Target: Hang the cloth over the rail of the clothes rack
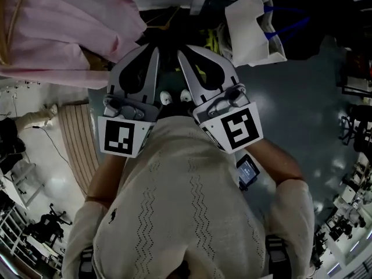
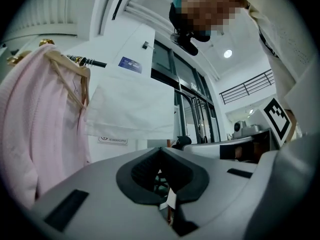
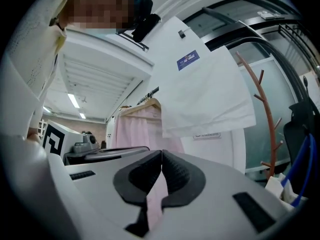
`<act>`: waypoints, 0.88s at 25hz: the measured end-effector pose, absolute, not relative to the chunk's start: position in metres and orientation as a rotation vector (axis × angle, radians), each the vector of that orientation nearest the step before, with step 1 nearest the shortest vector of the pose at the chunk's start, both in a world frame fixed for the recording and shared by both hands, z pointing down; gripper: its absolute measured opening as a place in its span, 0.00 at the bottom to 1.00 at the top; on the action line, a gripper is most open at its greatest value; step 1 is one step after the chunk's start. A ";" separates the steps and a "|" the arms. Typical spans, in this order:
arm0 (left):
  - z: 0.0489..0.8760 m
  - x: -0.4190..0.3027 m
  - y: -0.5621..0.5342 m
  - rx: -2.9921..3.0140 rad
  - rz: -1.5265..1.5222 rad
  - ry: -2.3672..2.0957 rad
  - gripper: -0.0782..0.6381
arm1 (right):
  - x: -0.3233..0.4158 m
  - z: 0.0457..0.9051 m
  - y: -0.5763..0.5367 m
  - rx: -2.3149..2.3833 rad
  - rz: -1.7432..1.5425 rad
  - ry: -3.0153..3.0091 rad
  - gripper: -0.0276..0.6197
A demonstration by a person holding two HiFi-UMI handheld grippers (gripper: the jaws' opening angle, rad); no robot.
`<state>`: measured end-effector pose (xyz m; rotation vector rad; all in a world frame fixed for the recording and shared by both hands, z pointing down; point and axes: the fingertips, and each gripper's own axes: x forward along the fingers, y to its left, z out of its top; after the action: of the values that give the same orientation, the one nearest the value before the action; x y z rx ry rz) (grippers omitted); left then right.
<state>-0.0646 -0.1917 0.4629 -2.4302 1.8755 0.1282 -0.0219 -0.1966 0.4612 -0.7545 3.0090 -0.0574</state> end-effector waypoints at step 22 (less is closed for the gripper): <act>0.489 -0.048 -0.201 -2.444 0.170 2.002 0.13 | 0.000 0.494 -0.203 -0.904 -0.158 2.999 0.07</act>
<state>-0.0478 -0.2006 0.4889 -2.4443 2.0016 0.1702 0.0001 -0.2029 0.4939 -0.9037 2.9991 -0.1579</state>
